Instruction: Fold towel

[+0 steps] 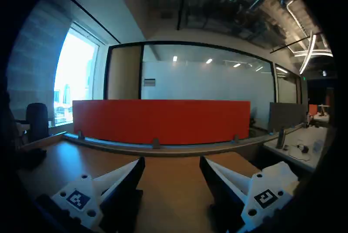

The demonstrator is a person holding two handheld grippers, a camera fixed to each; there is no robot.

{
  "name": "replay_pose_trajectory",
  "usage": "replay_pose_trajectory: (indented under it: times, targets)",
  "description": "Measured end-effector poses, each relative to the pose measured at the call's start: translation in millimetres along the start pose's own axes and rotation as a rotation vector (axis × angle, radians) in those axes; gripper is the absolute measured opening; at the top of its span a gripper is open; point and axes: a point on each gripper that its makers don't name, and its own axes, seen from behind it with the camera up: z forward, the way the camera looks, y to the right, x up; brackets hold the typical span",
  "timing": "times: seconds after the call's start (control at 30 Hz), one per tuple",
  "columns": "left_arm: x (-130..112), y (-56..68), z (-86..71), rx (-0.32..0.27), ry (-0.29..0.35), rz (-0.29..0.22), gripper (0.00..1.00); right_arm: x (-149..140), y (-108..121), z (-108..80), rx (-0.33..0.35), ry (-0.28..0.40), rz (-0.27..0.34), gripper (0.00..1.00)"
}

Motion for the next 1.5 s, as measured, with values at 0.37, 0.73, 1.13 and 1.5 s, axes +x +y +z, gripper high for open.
replay_pose_trajectory:
  times: [0.37,0.73,1.13,1.5]
  targets:
    - [25,6.7,-6.7,-0.023,-0.053,0.009,0.96,28,-2,4.1,0.013,-0.028,-0.028,0.97]
    - [25,24.8,-13.7,-0.132,-0.126,0.045,0.96,20,-31,-2.0,0.181,-0.145,-0.102,0.97]
    - [8,51.3,-22.9,-0.308,-0.235,0.051,0.96,0,-55,-16.3,0.351,-0.289,-0.163,0.97]
    - [-27,66.9,-35.4,-0.413,-0.334,0.119,0.96,-36,-75,-35.2,0.498,-0.422,-0.236,0.97]
